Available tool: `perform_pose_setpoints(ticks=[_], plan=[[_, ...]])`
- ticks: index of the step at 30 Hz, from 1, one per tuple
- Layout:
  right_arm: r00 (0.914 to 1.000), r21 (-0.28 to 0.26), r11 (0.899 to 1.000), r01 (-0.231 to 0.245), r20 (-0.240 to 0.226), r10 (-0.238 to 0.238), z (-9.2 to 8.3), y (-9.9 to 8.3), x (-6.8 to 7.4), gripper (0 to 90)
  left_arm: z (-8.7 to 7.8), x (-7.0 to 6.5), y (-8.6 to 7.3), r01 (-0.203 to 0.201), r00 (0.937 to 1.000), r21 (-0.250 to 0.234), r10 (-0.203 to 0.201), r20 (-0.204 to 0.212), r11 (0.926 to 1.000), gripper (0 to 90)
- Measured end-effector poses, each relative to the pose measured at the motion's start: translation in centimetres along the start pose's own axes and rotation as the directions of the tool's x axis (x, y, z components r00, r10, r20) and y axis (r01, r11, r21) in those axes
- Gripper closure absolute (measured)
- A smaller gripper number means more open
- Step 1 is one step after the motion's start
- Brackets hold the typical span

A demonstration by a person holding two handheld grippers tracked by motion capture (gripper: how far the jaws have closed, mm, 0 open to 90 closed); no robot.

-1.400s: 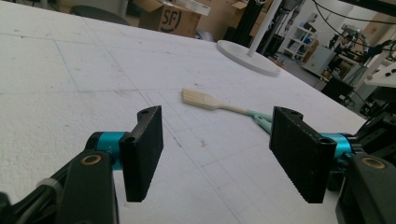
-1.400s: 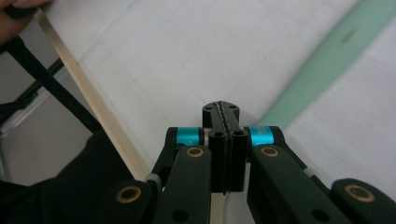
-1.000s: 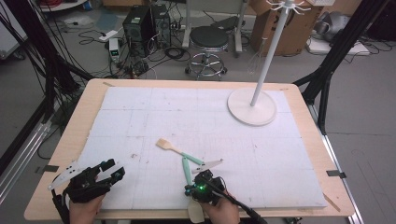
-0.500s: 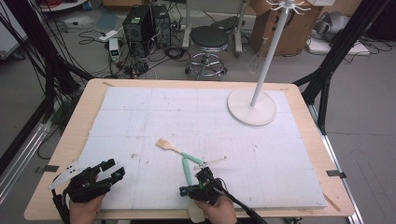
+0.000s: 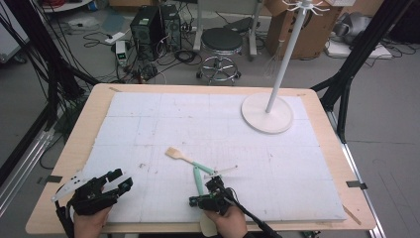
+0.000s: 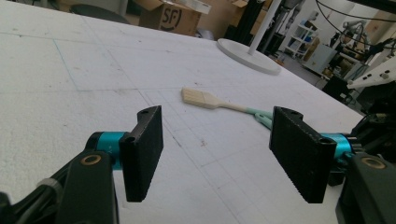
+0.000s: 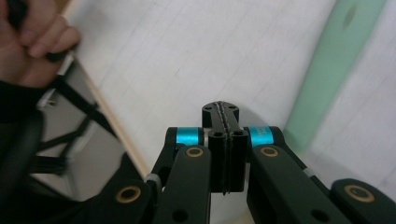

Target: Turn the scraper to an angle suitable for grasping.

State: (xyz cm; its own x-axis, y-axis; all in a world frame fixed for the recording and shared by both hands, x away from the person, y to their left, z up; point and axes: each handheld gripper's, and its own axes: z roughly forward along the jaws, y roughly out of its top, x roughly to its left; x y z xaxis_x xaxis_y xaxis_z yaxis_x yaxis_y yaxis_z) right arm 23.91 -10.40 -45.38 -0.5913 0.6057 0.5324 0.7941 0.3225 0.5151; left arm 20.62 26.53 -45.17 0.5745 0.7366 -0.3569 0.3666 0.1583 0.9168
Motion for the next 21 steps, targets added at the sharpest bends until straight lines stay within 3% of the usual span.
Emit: perform_pose_setpoints(ticks=[1,2,6,11,13,18,21], plan=[[0.9986,-0.003,0.999,0.039,0.036,-0.038,0.1,0.2,0.3,90.0,0.0,0.0,0.0,0.000,1.0000,0.000,0.000,-0.001,1.0000,35.7],[0.9978,-0.009,0.999,0.048,0.046,-0.048,0.1,0.3,0.3,90.0,0.0,0.0,0.0,0.000,1.0000,0.001,0.000,0.000,1.0000,35.7],[0.9940,-0.034,0.998,0.053,0.097,-0.050,-0.2,0.7,-0.1,90.0,-0.1,0.0,0.0,0.002,1.0000,-0.001,-0.002,0.000,1.0000,35.7],[0.9979,-0.112,0.994,-0.008,0.063,0.015,-1.5,1.6,-1.4,90.0,0.0,0.0,0.0,0.002,1.0000,-0.002,-0.002,0.000,1.0000,35.7],[0.9965,-0.133,0.991,-0.033,0.071,0.043,-1.9,2.0,-2.2,90.0,0.0,0.0,0.0,-0.001,1.0000,0.001,0.001,0.002,1.0000,35.7],[0.9897,-0.162,0.984,-0.077,0.106,0.095,-2.1,2.8,-4.0,90.0,-0.1,0.0,0.0,0.003,1.0000,-0.002,-0.003,0.001,1.0000,35.6],[0.9872,-0.148,0.984,-0.096,0.112,0.113,-1.3,3.0,-4.6,90.0,0.0,0.0,0.0,-0.001,1.0000,0.000,0.001,0.002,1.0000,35.7]])
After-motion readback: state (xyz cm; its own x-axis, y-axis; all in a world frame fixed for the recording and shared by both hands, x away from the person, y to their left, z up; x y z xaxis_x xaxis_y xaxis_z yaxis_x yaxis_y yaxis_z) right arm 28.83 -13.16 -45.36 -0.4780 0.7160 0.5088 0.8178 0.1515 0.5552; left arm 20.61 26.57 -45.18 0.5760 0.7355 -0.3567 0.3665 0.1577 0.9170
